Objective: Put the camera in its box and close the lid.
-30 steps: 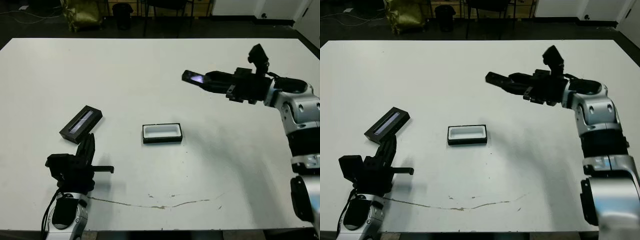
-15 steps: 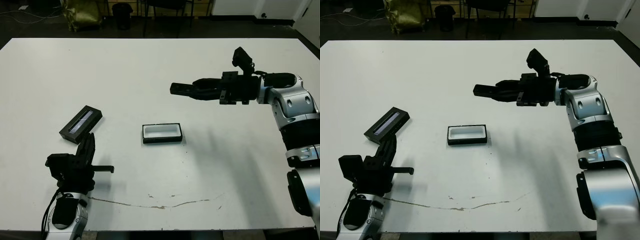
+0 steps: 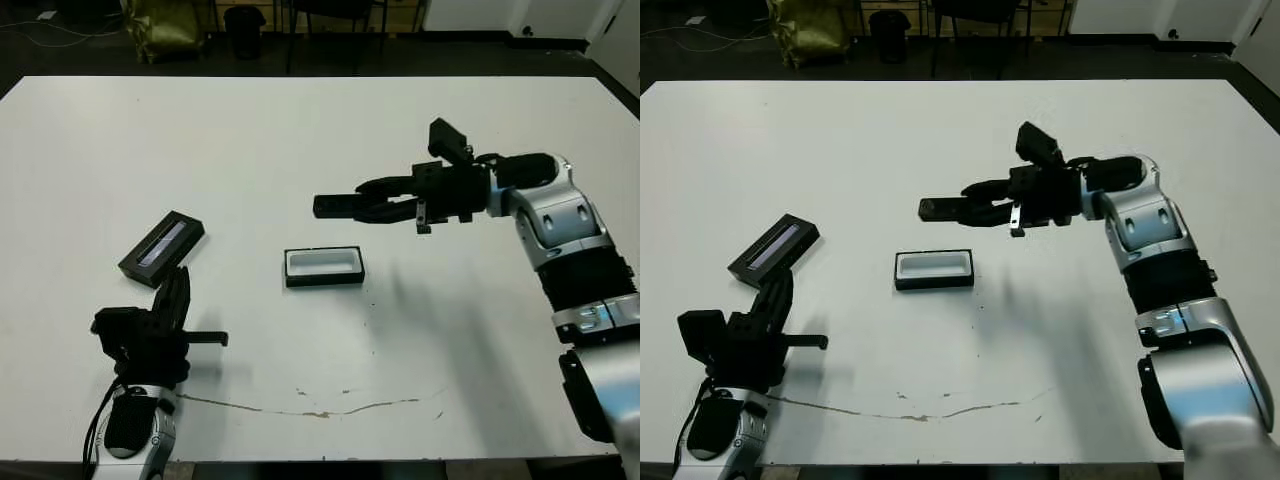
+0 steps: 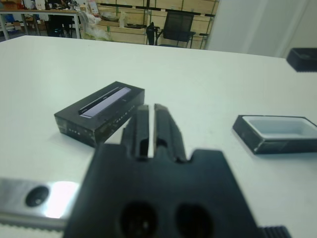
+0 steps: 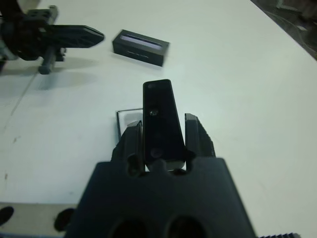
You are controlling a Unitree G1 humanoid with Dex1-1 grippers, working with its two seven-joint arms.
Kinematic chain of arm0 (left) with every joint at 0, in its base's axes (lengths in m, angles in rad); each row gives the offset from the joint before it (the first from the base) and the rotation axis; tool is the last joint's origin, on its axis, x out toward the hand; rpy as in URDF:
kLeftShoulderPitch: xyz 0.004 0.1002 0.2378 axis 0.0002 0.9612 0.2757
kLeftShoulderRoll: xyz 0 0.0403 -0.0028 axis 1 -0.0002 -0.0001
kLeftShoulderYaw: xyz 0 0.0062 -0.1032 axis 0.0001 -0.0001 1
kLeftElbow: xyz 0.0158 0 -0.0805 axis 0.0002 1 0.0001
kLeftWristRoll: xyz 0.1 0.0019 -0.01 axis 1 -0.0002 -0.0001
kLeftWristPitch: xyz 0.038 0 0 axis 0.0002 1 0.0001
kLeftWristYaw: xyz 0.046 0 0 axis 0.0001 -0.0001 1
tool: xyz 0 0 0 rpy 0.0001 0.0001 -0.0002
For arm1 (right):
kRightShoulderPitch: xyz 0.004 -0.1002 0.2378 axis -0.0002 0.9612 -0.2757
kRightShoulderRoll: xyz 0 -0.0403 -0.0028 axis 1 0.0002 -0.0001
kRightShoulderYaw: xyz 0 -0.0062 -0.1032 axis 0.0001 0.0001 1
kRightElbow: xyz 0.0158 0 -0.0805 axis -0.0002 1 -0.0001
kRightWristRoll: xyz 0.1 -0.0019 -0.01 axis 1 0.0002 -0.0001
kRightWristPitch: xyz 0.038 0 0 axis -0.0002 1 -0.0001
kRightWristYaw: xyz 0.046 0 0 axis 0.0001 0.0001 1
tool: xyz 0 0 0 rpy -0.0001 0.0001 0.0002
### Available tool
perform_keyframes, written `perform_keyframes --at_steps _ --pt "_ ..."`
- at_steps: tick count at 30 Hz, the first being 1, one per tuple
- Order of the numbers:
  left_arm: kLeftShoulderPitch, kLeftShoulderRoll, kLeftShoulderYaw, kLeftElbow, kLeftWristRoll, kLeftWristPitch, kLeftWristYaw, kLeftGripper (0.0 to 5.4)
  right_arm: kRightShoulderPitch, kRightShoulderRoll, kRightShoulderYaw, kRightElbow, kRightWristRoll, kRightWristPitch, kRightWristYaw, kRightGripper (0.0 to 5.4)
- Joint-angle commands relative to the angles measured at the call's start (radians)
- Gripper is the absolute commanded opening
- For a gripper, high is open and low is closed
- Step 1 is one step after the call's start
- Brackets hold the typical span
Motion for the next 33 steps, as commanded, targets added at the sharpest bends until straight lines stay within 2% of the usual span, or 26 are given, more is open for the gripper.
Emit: perform_keyframes --at_steps 1,7,15,23,27,33 --pt "0.012 0.003 -0.001 0.013 0.014 0.007 0.006 0.00 0.019 0.010 0.022 0.016 -0.006 0.020 0.024 0.64" --pt "0.017 -0.001 -0.002 0.001 0.001 0.023 0.005 0.00 0.016 0.022 0.047 0.047 -0.013 0.094 0.045 0.64" --pt "0.014 0.002 -0.001 0.028 0.000 -0.009 -0.006 0.00 0.019 0.029 0.069 0.129 -0.050 0.024 0.062 0.64" --pt "0.016 0.000 -0.003 0.026 0.004 -0.008 -0.002 0.00 0.008 0.043 0.094 0.181 -0.090 0.025 0.066 0.64" --pt "0.016 -0.004 -0.003 0.034 0.002 -0.017 -0.001 0.00 0.004 0.048 0.097 0.190 -0.094 0.049 0.073 0.64" --pt "0.017 -0.008 -0.005 0.029 0.004 -0.008 0.005 0.00 0.006 0.049 0.106 0.186 -0.119 0.021 0.058 0.64"
